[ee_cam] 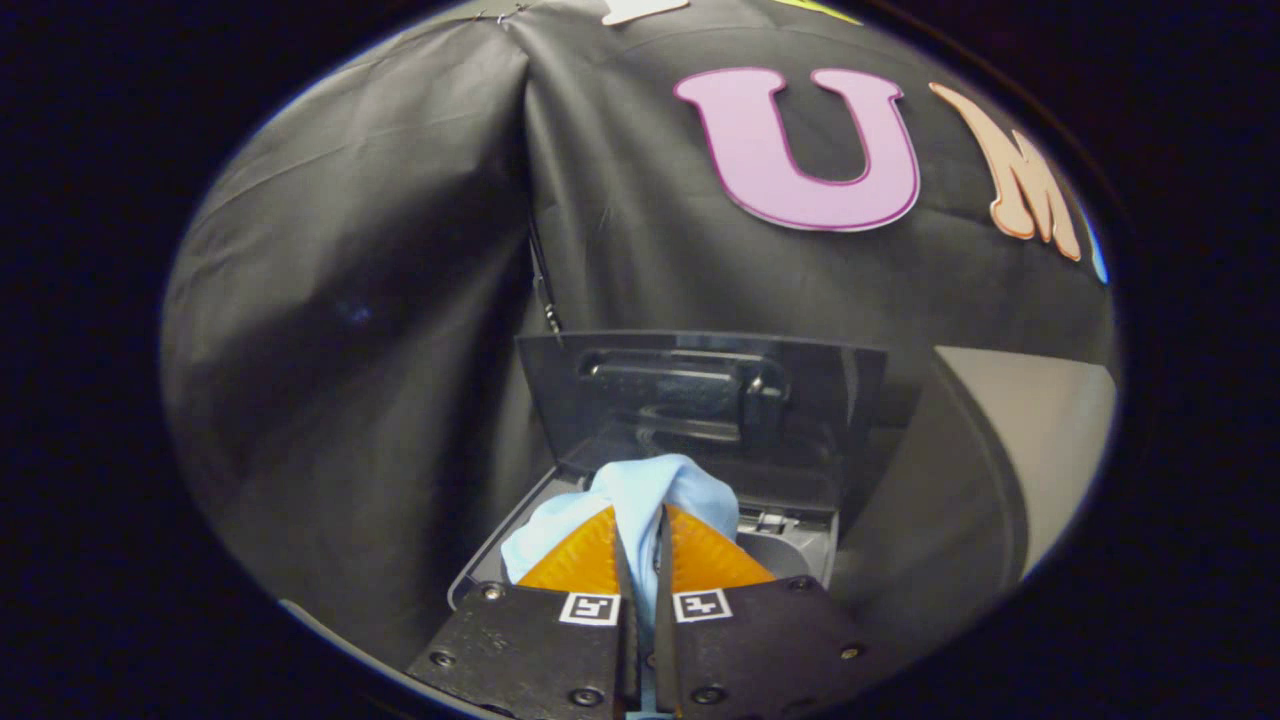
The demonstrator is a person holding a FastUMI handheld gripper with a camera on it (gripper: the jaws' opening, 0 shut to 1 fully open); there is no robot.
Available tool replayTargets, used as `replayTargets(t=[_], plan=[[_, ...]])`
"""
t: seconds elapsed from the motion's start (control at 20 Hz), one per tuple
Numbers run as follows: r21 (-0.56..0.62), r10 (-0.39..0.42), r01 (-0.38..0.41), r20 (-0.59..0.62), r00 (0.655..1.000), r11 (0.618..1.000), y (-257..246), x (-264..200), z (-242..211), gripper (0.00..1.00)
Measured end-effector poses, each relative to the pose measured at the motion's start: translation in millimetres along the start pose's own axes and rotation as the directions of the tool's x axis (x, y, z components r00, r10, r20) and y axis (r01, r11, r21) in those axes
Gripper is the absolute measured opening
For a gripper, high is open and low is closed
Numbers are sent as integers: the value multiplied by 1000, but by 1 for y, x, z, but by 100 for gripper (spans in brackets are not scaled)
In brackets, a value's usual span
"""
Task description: Put the clothes into the washing machine and then close the washing machine lid.
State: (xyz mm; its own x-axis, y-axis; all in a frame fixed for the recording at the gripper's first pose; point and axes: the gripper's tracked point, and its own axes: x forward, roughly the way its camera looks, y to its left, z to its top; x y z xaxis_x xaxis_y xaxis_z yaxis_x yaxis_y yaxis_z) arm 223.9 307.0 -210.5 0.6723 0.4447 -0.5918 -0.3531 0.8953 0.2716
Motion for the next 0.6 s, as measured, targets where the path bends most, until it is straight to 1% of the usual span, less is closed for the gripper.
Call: replayTargets(t=[0.15, 0.3, 0.5, 0.6], plan=[[-23, 2, -3, -59, 998, 1000, 7, 16, -25, 6], [6, 23, -23, -113, 993, 1000, 15, 34, -50, 6], [-30, 17, -23, -189, 982, 999, 17, 43, -77, 6], [-23, 25, -30, -214, 976, 999, 20, 48, -84, 7]])
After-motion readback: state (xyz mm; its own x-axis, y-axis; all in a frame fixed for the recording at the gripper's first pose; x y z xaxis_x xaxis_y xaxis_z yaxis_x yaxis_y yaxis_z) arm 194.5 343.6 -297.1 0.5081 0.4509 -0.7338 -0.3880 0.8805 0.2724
